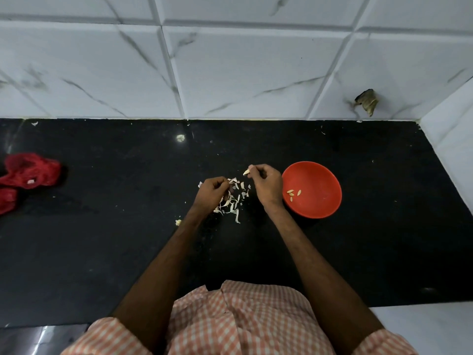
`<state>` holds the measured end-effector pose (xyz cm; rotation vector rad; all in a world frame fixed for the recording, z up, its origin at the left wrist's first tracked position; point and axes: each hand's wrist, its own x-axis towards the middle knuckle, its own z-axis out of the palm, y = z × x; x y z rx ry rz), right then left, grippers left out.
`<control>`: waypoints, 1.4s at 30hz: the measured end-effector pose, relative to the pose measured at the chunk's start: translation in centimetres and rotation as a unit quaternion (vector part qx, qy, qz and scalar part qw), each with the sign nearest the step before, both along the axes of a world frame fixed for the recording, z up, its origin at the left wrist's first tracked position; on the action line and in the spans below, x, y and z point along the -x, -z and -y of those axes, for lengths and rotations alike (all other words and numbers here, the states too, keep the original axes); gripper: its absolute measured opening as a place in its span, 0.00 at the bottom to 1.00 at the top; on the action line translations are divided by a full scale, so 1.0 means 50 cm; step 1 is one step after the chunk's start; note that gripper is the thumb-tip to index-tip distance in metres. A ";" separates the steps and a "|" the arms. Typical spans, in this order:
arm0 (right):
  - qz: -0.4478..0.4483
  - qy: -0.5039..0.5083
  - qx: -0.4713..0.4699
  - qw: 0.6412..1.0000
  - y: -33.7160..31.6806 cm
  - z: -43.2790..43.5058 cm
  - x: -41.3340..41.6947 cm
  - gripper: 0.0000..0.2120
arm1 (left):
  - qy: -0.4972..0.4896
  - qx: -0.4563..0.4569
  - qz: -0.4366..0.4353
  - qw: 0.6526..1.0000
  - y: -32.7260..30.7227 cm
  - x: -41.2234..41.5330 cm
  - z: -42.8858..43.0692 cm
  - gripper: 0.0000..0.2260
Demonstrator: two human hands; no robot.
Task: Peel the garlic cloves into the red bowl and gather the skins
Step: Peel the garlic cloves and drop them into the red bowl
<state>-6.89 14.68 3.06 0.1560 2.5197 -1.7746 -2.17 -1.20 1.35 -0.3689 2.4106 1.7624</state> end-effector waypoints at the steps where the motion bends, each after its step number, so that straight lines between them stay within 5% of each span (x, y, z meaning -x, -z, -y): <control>1: -0.010 -0.007 -0.009 1.000 -0.001 0.002 -0.004 0.08 | 0.010 0.018 0.008 1.000 -0.001 0.000 -0.004 0.15; 4: -0.034 -0.032 -0.031 0.998 0.003 0.016 -0.018 0.06 | 0.017 0.066 -0.007 0.998 -0.010 0.010 -0.019 0.22; 10: -0.026 -0.040 -0.029 0.998 -0.001 0.020 -0.018 0.06 | 0.041 0.108 -0.064 0.991 -0.008 0.033 -0.022 0.11; 18: 0.053 -0.037 -0.055 0.996 0.003 0.022 -0.006 0.07 | 0.044 0.132 -0.090 0.986 0.005 0.027 -0.019 0.13; 24: 0.136 -0.005 0.041 0.990 -0.019 0.024 0.007 0.11 | 0.046 0.098 -0.106 0.988 0.014 0.034 -0.015 0.15; 35: 0.054 -0.035 -0.044 0.997 -0.018 0.024 -0.001 0.07 | -0.016 -0.105 -0.061 0.993 -0.008 0.028 -0.023 0.15; 42: 0.014 -0.044 -0.122 0.992 -0.023 0.021 -0.002 0.06 | -0.029 0.000 -0.084 0.996 0.004 0.025 -0.026 0.12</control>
